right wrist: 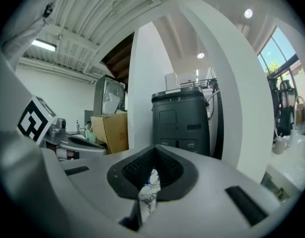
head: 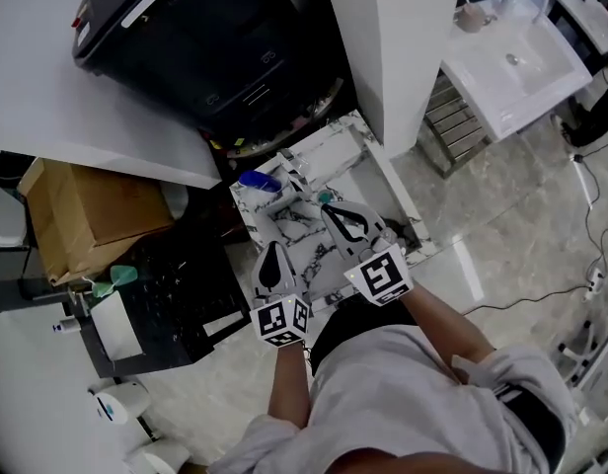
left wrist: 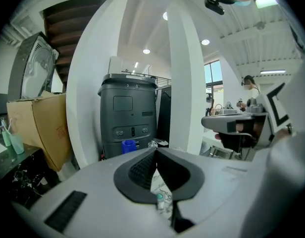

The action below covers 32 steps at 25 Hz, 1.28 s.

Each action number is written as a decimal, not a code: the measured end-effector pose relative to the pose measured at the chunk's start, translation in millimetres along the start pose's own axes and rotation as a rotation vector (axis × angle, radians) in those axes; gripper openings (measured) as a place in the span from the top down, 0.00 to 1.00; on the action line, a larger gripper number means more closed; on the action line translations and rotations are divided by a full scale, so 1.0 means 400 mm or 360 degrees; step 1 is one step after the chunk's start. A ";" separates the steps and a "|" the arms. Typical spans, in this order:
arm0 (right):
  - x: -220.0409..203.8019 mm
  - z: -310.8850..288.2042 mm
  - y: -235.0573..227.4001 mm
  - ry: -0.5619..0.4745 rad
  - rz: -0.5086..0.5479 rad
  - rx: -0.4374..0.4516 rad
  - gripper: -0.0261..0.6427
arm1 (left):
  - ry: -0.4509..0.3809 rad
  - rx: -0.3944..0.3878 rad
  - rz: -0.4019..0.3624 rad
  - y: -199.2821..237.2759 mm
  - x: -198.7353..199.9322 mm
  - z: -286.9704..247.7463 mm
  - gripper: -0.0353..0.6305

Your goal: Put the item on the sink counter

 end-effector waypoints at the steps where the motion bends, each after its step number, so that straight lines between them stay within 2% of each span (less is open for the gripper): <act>1: 0.003 0.007 0.000 0.0001 0.0028 -0.0006 0.95 | 0.0009 -0.0001 -0.0001 -0.005 -0.007 0.007 0.93; 5: 0.001 0.048 0.015 -0.0029 0.0069 -0.0030 0.95 | 0.0003 -0.0009 -0.0001 -0.030 -0.027 0.040 0.93; 10: 0.011 0.103 0.068 -0.0027 0.0081 -0.0073 0.95 | -0.0114 0.0002 0.0075 -0.044 -0.002 0.124 0.93; 16: 0.047 0.176 0.202 -0.0054 0.0093 -0.0087 0.95 | -0.0183 0.0069 -0.0025 -0.021 -0.005 0.281 0.93; 21: 0.087 0.247 0.339 -0.0063 0.0127 -0.0089 0.95 | -0.0256 0.0037 -0.0024 -0.011 -0.012 0.431 0.93; 28: 0.178 0.418 0.469 -0.0161 0.0254 -0.0067 0.95 | -0.0439 0.0135 0.0038 -0.028 -0.042 0.672 0.93; 32: 0.185 0.511 0.535 -0.0133 0.0299 -0.0087 0.95 | -0.0443 0.0098 0.0106 -0.047 -0.105 0.761 0.93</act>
Point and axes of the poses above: the fingertips, and each gripper's own axes: z backward along the fingers, y to its left, x out of its top, the point moved 5 cm from there along z, backward along the fingers, and after that the axes turned 7 degrees about z, right-handed, at the moved point
